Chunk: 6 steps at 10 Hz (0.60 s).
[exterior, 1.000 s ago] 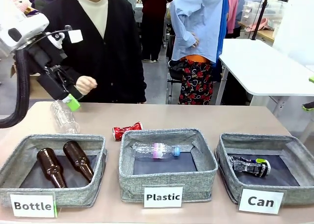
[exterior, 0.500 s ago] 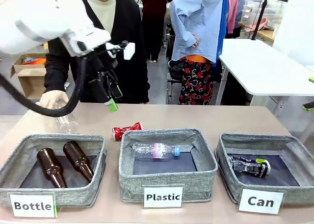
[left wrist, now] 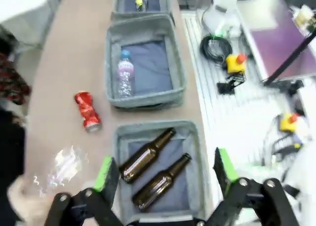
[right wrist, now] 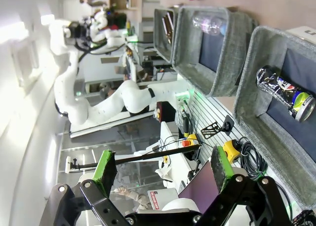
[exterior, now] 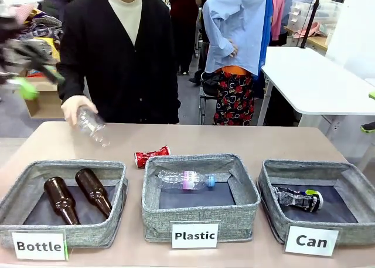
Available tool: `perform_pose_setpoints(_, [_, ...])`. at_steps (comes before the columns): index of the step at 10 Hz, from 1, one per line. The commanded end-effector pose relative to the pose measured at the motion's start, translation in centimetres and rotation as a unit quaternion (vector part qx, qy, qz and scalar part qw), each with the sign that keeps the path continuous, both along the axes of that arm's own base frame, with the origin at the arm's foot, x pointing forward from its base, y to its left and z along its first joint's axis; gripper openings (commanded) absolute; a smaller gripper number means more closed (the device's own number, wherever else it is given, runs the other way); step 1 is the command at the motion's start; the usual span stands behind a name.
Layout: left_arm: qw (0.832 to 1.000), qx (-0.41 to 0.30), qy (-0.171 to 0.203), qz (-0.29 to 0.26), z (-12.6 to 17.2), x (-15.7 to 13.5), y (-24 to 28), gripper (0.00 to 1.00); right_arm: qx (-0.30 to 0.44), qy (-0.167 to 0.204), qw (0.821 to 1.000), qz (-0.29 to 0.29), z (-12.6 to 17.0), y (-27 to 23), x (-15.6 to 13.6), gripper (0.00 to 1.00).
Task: Sort the can waste into the basket.
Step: Pick up the can waste from the table and place it in the right Fabric basket.
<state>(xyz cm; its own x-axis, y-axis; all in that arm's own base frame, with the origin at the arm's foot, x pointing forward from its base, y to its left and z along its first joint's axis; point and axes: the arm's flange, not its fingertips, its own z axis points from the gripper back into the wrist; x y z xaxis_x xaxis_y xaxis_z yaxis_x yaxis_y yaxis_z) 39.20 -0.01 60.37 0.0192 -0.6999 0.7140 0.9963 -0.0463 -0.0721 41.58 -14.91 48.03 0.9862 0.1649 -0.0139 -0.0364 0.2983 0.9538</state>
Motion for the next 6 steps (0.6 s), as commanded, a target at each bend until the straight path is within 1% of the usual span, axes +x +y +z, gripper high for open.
perform_pose_setpoints(1, [0.989,-0.089,0.031,0.118,-2.5,-1.7,7.3,1.0,0.001,-0.006,1.0,0.009,0.2,-0.2,-0.1,1.0])
perform_pose_setpoints(2, [0.973,-0.131,0.043,0.184,-3.4,-2.2,11.3,1.0,0.001,-0.006,1.0,0.009,0.2,-0.2,-0.1,1.0])
perform_pose_setpoints(3, [0.953,-0.188,0.069,0.226,-4.4,-2.9,15.2,1.0,0.001,-0.006,1.0,0.009,0.2,-0.2,-0.1,1.0])
perform_pose_setpoints(4, [0.906,-0.257,0.11,0.318,-6.2,-3.5,19.4,1.0,0.001,-0.006,1.0,0.009,0.2,-0.2,-0.1,1.0])
perform_pose_setpoints(5, [0.864,-0.31,0.151,0.367,-8.7,-4.0,22.4,1.0,0.001,-0.006,1.0,0.009,0.2,-0.2,-0.1,1.0])
perform_pose_setpoints(6, [0.832,-0.35,0.18,0.391,-10.1,-4.4,24.0,1.0,0.001,-0.006,1.0,0.009,0.2,-0.2,-0.1,1.0])
